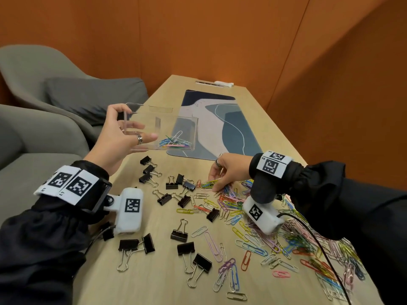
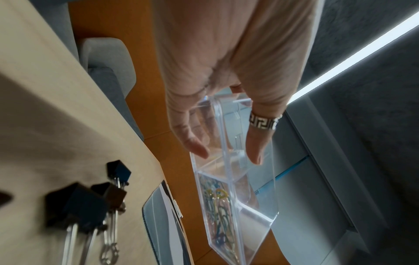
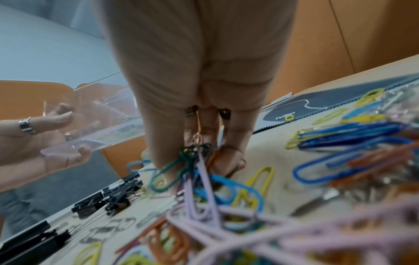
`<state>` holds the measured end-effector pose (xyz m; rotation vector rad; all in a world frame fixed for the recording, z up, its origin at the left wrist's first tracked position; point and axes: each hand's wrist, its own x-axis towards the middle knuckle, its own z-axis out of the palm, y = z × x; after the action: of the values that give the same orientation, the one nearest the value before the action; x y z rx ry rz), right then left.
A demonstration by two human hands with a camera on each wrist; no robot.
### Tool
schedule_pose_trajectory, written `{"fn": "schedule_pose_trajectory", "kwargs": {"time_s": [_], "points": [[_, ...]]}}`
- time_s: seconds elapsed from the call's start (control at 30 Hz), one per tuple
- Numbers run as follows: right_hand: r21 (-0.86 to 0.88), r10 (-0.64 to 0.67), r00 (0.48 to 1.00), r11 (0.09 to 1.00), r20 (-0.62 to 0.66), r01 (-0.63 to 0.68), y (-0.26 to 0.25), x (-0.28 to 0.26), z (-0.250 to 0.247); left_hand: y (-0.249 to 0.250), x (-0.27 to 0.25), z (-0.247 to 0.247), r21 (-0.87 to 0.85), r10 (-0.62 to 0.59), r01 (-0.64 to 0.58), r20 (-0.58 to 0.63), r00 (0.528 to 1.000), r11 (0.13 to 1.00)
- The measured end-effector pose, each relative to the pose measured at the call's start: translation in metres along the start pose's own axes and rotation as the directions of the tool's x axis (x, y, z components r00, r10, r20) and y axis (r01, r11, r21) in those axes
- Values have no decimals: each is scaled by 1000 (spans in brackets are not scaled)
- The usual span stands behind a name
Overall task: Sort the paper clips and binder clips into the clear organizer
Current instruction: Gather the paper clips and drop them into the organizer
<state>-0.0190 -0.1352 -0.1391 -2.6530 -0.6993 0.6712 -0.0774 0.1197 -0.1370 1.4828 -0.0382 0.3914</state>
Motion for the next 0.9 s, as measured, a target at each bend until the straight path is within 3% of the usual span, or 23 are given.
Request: {"fn": "schedule_pose_trajectory", "kwargs": {"time_s": [0.4, 0.77, 0.9], "points": [[113, 54, 991, 993, -124, -40, 8, -6, -15, 1, -1, 4, -9, -12, 12, -2, 1000, 1000], [285, -30, 905, 944, -425, 165, -41, -15, -90, -2, -3, 8, -2, -5, 5, 82, 997, 1000], [265, -73, 888, 941, -455, 212, -65, -11, -95, -3, -5, 10, -14, -11, 13, 126, 992, 1000]]}}
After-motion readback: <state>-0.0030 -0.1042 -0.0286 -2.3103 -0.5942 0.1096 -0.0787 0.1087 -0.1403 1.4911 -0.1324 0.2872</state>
